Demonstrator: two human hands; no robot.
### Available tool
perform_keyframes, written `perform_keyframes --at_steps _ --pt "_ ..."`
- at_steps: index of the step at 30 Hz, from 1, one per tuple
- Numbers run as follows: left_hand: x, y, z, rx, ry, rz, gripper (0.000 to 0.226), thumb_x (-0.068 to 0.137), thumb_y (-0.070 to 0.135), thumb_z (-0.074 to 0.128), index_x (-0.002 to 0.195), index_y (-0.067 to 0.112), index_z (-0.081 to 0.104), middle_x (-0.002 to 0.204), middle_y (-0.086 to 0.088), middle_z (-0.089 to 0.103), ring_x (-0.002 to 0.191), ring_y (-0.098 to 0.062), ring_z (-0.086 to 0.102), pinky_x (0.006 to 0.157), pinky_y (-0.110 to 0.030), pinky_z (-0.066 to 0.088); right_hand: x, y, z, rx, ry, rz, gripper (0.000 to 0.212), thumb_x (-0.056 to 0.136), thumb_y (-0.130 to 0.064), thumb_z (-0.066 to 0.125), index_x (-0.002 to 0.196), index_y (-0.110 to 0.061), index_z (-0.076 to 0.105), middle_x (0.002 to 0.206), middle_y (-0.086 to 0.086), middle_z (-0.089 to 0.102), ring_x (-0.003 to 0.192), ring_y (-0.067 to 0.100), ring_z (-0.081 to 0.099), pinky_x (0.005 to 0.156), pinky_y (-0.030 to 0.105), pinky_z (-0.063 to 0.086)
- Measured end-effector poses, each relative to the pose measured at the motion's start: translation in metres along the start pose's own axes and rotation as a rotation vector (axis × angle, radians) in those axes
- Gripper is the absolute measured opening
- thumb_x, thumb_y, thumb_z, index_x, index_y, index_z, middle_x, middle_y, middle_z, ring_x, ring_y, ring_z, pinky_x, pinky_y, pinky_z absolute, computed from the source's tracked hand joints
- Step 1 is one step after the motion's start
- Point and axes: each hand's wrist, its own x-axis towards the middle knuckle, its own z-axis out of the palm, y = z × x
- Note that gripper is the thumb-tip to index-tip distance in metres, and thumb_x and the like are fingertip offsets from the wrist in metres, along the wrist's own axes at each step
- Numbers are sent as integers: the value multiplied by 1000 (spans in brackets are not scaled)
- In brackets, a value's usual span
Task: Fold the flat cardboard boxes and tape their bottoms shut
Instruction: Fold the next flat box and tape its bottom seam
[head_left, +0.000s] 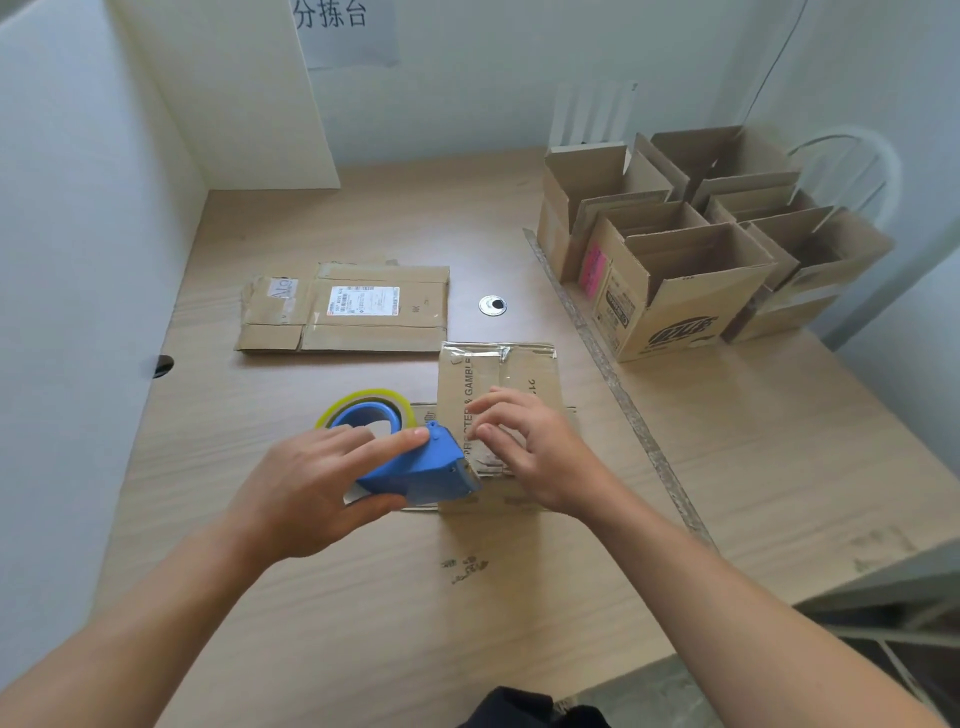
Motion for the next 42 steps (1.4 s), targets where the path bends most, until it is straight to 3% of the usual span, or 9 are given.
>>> perform_keyframes --at_steps 5,11,16,18,22,28,33,40,42 --pt "6 5 -2 -39 -84 -33 65 87 60 54 146 44 34 94 11 69 84 -14 64 64 -24 47 -5 -4 1 132 49 122 15 96 -17 62 84 -17 70 113 -7 58 113 11 55 101 33 42" --pt "22 12 -9 -138 -198 -83 65 81 62 51 144 49 37 118 17 68 90 -11 62 71 -23 47 -22 10 -16 39 147 191 16 93 -19 67 80 -21 76 117 -7 52 112 1 52 91 3 31" --pt "33 -13 -38 -142 -432 -278 63 68 77 42 130 71 36 87 18 69 77 -3 60 68 -17 43 -55 39 -46 306 451 395 29 91 -15 66 64 -24 75 110 -13 52 97 -3 57 86 20 42" --pt "42 -20 -49 -233 -514 -382 55 63 79 47 117 78 43 89 27 67 84 5 61 70 -12 44 -69 48 -48 350 429 517 28 88 -21 67 62 -26 75 111 -12 55 96 -2 57 82 23 40" --pt "66 -18 -43 -296 -685 -470 57 61 80 51 115 63 59 98 26 69 90 4 63 86 -34 53 -73 56 -27 316 445 639 34 93 -28 65 61 -17 68 106 -4 62 95 0 58 75 21 39" --pt "79 -19 -34 -237 -781 -544 49 60 79 53 103 60 64 97 23 69 89 3 64 85 -34 54 -71 62 -17 293 443 691 38 95 -33 62 61 -17 59 64 -1 47 62 12 41 59 31 31" --pt "85 -19 -26 -158 -850 -578 29 80 65 61 106 53 66 101 19 67 92 -2 63 88 -34 52 -66 76 -5 262 390 757 36 96 -34 61 64 -17 60 42 -16 41 45 2 38 48 18 26" --pt "82 -24 -24 -177 -844 -613 20 84 62 61 102 53 66 101 19 67 94 -5 62 88 -36 51 -52 80 8 440 321 823 34 97 -42 58 72 -20 68 68 -17 61 77 9 50 73 25 44" --pt "84 -25 -24 -170 -838 -612 19 86 61 61 103 52 66 103 19 67 94 -4 62 89 -35 50 -49 80 10 510 299 908 35 96 -49 57 80 -21 71 84 -4 58 84 15 45 95 50 48"
